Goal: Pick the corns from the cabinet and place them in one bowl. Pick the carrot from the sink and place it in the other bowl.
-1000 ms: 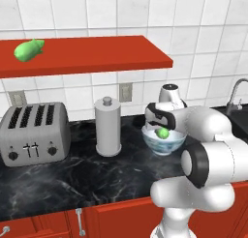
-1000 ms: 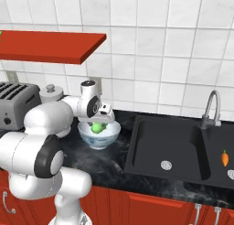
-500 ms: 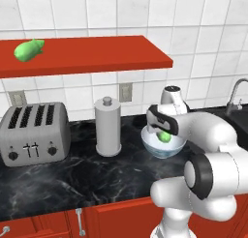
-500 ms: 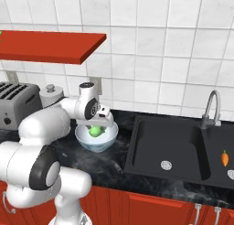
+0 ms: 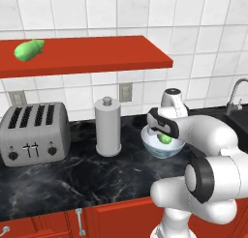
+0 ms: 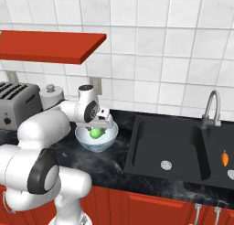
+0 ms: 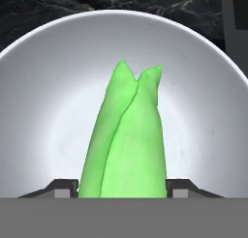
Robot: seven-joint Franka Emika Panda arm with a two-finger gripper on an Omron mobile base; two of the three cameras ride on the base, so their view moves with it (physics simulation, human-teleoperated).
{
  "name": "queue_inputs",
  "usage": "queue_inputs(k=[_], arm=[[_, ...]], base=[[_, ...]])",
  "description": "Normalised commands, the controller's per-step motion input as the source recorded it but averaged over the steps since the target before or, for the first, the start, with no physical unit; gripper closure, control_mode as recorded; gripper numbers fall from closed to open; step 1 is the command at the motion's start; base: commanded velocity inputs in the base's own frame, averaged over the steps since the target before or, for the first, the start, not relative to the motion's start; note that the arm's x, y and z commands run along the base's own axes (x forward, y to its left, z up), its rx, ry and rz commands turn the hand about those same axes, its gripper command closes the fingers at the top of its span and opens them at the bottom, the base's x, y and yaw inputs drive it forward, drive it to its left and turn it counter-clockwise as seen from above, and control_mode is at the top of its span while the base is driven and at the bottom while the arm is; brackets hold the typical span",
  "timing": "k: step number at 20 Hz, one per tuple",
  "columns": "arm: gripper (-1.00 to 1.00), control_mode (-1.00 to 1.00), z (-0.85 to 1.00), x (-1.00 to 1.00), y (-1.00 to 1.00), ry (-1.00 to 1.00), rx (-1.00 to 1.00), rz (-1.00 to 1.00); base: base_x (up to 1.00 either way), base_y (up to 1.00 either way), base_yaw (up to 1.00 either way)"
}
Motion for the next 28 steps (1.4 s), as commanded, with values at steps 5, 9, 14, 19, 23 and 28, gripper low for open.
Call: queue_inputs(k=[5,9,14,19,23,28], arm=[[-1.0,-1.0,-0.01,0.0,0.0,0.0,0.0,0.0],[-1.0,-1.0,0.02,-0.02,0.0,0.0,0.0,0.0],[-1.0,-1.0,0.22,-0.35,0.0,-0.01,0.0,0.0],[-1.0,-1.0,0.17,-0.5,0.0,-0.07,0.0,0.0],[-1.0,-1.0,0.19,-0.48,0.0,-0.08,0.0,0.0],[-1.0,-1.0,0.47,-0.38,-0.02,-0.04,0.0,0.0]], base=[[0.0,0.0,0.0],[0.0,0.0,0.0],[0.0,0.0,0.0],[0.0,0.0,0.0],[0.0,0.0,0.0],[0.0,0.0,0.0]])
